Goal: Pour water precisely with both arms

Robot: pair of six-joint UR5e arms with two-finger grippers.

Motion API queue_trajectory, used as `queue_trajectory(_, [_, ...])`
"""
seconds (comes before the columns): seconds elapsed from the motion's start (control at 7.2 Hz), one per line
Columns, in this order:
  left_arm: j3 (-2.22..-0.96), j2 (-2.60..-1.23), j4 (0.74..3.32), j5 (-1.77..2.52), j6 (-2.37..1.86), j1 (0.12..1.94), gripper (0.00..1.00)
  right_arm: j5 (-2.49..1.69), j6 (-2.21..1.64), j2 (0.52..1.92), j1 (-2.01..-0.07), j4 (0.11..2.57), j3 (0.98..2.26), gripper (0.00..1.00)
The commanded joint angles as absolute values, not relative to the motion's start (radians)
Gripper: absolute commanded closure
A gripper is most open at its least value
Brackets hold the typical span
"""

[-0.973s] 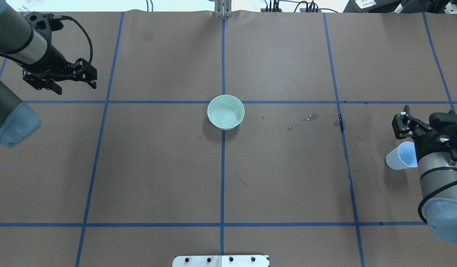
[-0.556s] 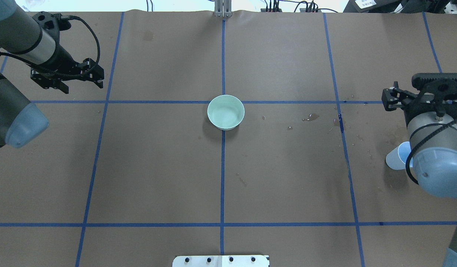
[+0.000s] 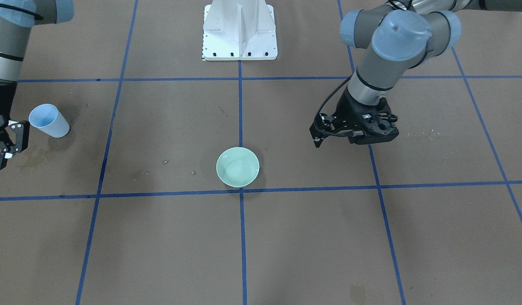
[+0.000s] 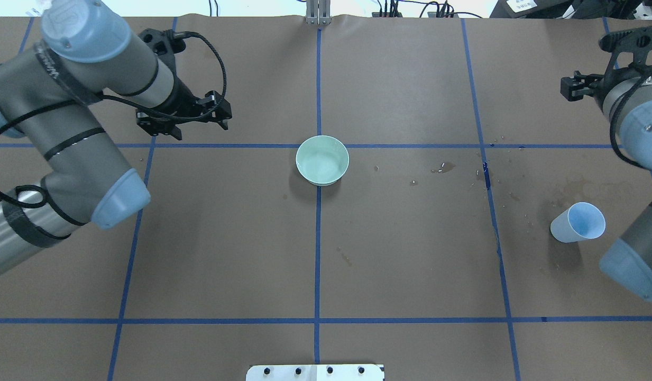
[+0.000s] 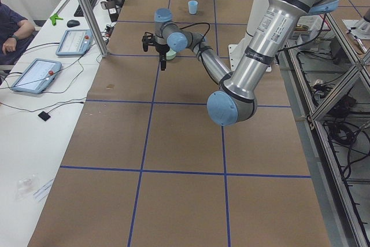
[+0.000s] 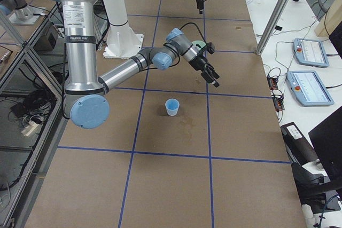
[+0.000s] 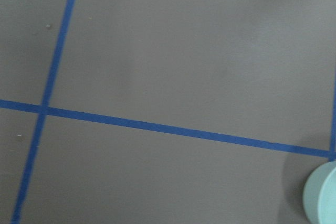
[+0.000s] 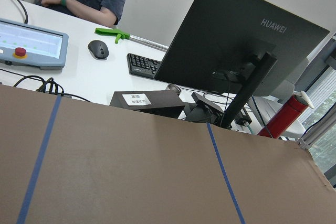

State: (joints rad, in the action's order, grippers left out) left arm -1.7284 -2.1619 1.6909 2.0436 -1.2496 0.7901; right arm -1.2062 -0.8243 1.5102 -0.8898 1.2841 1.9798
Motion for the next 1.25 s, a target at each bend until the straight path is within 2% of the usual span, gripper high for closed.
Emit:
queue_trajectory(0.0, [-1.64,-2.253,1.787,1.956,-1.337,0.709,0.0,-1.432,-0.695,1.433,-1.052,1.2,1.82,0.01])
queue_trajectory(0.28, [-1.544,-2.27,1.957,1.939,-1.367,0.686,0.0,-1.648,-0.553,1.361,-1.199,1.187,1.679,0.01])
queue_trajectory(0.56, [-1.459,-2.316,2.008,1.892,-1.374,0.642,0.0,-1.825,-0.442,1.306,-1.288,1.186,1.533,0.01])
queue_trajectory(1.11, [-1.312,-2.398,2.032,1.881,-1.381,0.6,0.03,-2.112,-0.284,1.273,-1.388,1.198,1.378,0.01])
